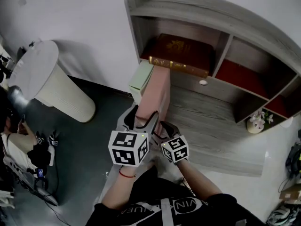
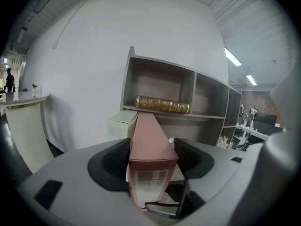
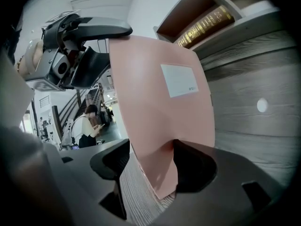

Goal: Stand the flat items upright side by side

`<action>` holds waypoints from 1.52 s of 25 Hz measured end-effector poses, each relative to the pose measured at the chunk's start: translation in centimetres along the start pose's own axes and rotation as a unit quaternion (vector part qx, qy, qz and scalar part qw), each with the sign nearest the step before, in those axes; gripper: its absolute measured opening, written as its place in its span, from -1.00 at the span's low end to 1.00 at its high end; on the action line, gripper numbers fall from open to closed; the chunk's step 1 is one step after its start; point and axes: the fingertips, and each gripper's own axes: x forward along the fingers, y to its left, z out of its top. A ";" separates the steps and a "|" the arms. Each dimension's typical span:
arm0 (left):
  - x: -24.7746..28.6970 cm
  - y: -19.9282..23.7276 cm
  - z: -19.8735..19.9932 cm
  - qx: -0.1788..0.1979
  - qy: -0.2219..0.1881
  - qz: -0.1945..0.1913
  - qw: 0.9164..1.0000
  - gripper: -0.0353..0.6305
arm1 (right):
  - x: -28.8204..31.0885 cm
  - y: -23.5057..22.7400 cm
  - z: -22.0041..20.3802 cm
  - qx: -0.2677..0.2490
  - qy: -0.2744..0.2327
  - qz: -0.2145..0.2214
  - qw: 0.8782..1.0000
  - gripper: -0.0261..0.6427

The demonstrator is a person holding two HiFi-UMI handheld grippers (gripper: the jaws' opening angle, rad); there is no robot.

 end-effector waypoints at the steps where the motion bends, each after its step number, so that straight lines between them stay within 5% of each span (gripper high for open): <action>1: 0.2 0.0 0.1 0.002 -0.004 0.001 1.000 -0.01 | 0.1 -0.2 0.1 0.001 0.000 -0.001 1.000 -0.02; 13: 1.6 -0.2 0.6 0.011 -0.061 -0.033 0.998 0.00 | 1.6 -2.0 0.9 -0.001 0.007 -0.002 1.000 -0.04; 38: 4.0 3.5 -5.7 -0.020 0.014 -0.103 0.994 0.00 | 4.6 -6.0 2.7 0.016 -0.001 -0.062 0.998 -0.05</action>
